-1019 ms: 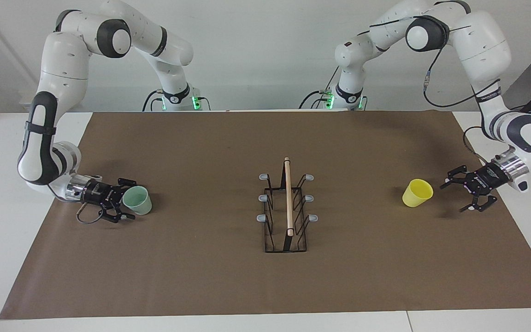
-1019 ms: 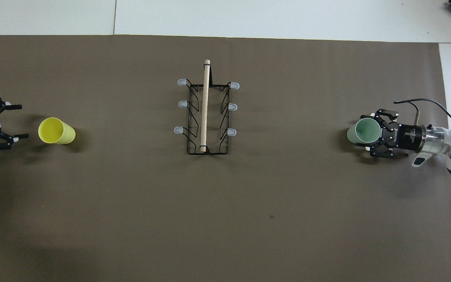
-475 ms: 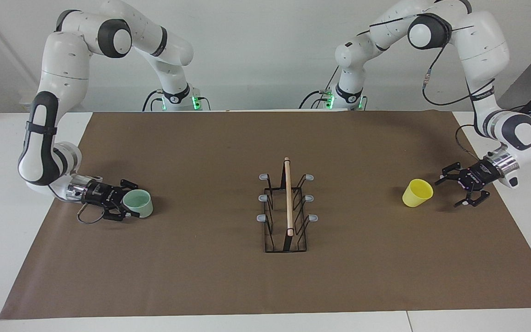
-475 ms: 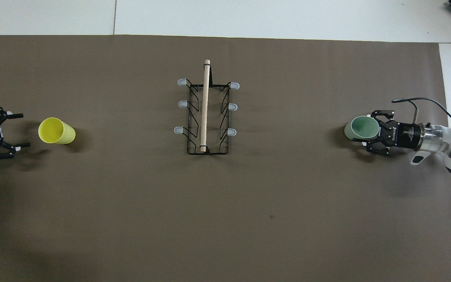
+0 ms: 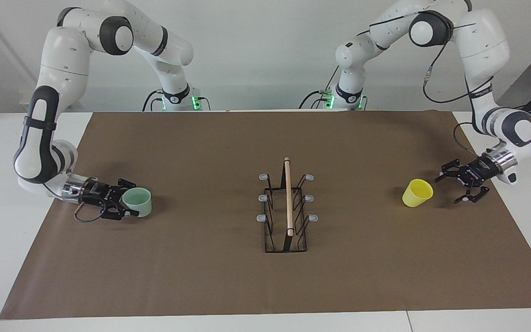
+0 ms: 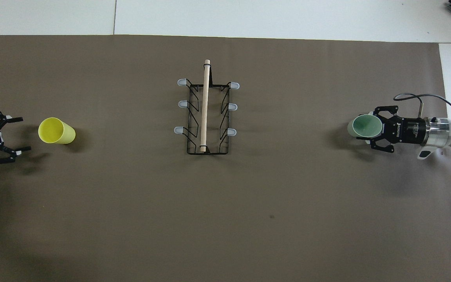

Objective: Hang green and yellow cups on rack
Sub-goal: 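Lift the green cup with the right gripper toward the rack, then hang the green cup on a rack peg while the left gripper grasps the yellow cup, then open and withdraw the right gripper while the left gripper lifts the yellow cup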

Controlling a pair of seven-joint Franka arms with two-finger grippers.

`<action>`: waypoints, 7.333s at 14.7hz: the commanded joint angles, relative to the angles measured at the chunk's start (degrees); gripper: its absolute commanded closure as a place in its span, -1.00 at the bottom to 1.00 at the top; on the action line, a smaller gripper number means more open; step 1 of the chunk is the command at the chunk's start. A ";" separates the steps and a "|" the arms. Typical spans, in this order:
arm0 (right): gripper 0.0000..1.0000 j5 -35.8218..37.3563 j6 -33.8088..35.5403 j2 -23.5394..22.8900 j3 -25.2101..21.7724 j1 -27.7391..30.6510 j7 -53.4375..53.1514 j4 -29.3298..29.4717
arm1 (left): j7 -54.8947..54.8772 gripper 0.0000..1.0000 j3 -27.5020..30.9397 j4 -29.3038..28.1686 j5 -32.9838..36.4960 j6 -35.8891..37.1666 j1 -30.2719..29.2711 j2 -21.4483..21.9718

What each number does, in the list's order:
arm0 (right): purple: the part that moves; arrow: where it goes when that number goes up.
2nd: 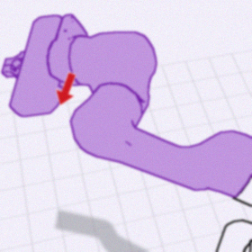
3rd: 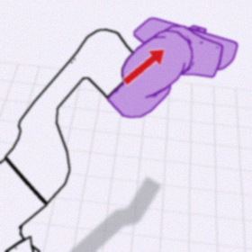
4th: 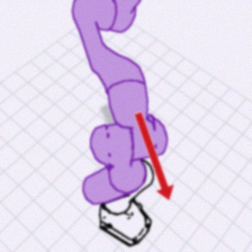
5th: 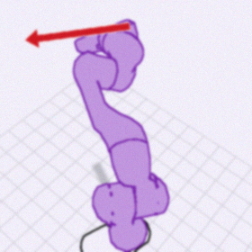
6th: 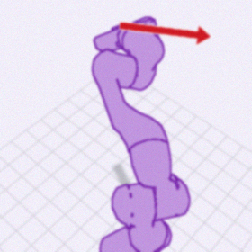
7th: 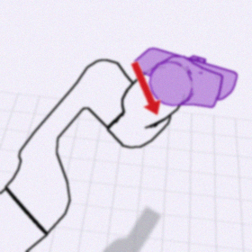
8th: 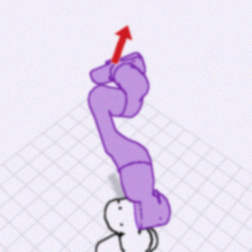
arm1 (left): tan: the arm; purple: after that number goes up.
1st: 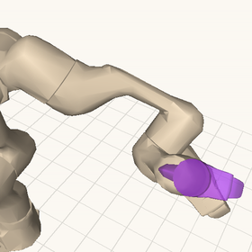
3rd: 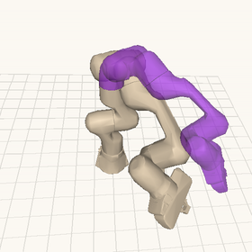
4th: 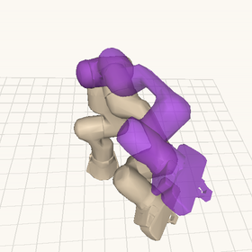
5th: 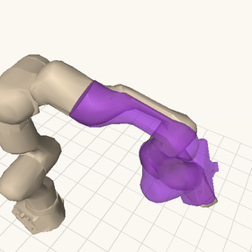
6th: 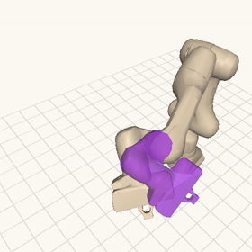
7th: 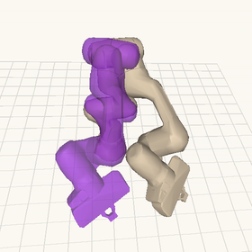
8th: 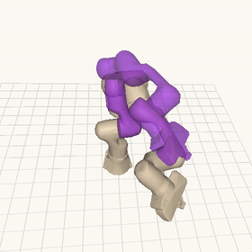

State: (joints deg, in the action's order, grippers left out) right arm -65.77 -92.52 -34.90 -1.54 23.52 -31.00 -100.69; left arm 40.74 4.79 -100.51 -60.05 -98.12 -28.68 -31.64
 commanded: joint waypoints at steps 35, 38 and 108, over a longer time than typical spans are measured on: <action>1.00 -42.20 -31.48 35.87 0.84 -36.42 144.35 -28.50 | -19.57 -1.00 0.22 -16.74 -15.62 -1.99 3.10 4.57; 1.00 -51.55 -35.52 35.78 0.84 -41.87 150.00 -29.74 | -18.06 -1.00 0.13 -18.14 -17.38 -2.96 2.75 4.83; -1.00 -49.58 -53.47 32.09 0.66 -41.55 159.35 -22.19 | 34.19 1.00 -0.13 -13.05 36.46 -27.13 34.81 34.71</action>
State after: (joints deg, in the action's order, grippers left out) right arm -121.60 -145.37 -1.75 -1.45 -20.51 134.18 -124.54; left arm 67.99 4.18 -113.71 -30.07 -124.72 2.97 1.12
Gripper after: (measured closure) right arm 0.000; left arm 0.352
